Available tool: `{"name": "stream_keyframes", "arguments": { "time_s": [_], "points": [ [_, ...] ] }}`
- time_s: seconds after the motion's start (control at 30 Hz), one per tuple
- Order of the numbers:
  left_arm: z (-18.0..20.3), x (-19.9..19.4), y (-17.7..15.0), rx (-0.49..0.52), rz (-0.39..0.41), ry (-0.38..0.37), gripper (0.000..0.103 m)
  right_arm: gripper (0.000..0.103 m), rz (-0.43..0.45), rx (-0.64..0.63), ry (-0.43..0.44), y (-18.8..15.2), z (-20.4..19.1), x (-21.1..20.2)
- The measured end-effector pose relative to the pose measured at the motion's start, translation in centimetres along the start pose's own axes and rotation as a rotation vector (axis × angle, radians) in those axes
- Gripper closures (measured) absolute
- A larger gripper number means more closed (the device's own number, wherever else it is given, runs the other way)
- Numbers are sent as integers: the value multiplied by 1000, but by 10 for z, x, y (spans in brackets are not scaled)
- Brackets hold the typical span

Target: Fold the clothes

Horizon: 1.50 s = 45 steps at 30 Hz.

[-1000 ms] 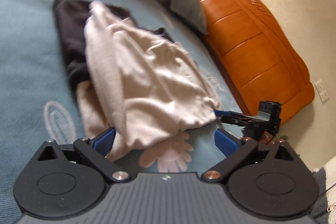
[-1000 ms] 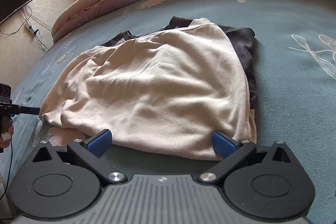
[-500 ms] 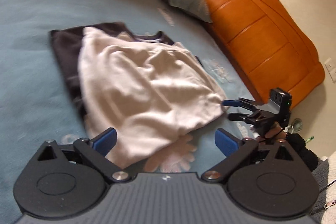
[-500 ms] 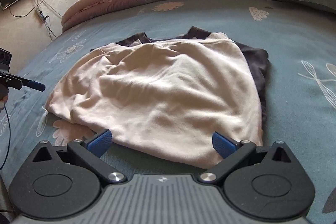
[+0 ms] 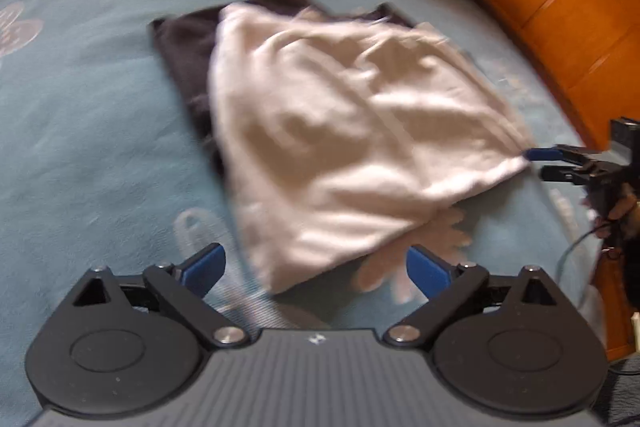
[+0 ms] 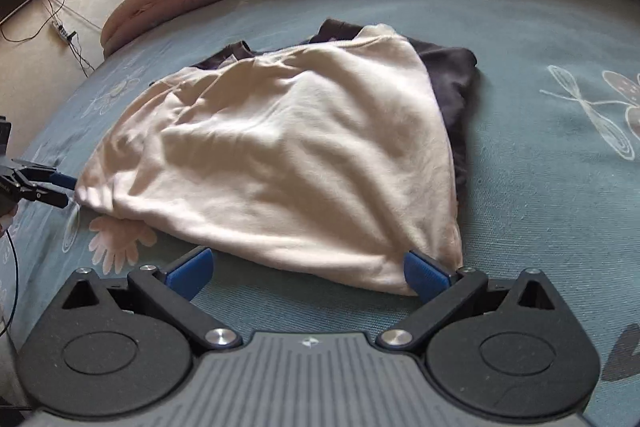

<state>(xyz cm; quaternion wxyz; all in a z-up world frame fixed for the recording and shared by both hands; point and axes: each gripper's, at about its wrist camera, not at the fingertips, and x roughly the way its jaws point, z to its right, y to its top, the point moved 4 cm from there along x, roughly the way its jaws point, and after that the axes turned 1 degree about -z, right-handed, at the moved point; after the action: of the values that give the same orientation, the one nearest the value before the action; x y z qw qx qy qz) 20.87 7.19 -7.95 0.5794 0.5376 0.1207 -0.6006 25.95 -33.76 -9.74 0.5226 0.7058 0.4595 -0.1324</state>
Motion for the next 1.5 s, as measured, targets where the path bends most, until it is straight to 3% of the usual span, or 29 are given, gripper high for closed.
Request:
{"name": "stream_keyframes", "arguments": {
  "time_s": [0.1, 0.2, 0.3, 0.4, 0.5, 0.57, 0.7, 0.83, 0.9, 1.07, 1.2, 1.33, 1.4, 1.5],
  "points": [
    [27, 11, 14, 34, 49, -41, 6, 0, 29, 57, 24, 5, 5, -17],
    [40, 36, 21, 18, 49, -55, 6, 0, 25, 28, 122, 21, -27, 13],
    [24, 52, 15, -77, 25, -40, 7, 0, -37, -44, 202, 25, -61, 58],
    [12, 43, 4, -94, 33, -53, 5, 0, -93, -158, 220, 17, -90, 89],
    [7, 27, -6, -53, 2, 5, 5, 0, -167, -265, 153, -5, -95, 100],
    [10, 18, -5, -54, 4, 6, 6, 0, -169, -297, 134, -12, -93, 88],
    [47, 19, 4, 67, 67, -53, 5, 0, -113, -327, 17, -7, -82, 54],
    [79, 57, 1, 120, 19, -65, 5, 0, -28, -251, -150, 4, -31, 23],
    [79, 77, -8, 106, -39, -11, 5, 0, -37, -138, -237, 0, 8, 9],
    [83, 55, -11, 149, 1, 54, 5, 0, -65, -91, -292, -21, 35, -30],
    [105, 36, -1, 353, 89, 261, 5, 0, -45, -233, -350, -14, 9, -42],
    [129, 57, 7, 618, 121, 522, 5, 0, -76, -490, -429, -4, -36, -11],
    [137, 73, 0, 748, 107, 604, 5, 0, -99, -632, -456, -4, -55, 13],
    [143, 97, -14, 911, 54, 664, 5, 0, -149, -777, -469, -8, -77, 46]
  ]
}}
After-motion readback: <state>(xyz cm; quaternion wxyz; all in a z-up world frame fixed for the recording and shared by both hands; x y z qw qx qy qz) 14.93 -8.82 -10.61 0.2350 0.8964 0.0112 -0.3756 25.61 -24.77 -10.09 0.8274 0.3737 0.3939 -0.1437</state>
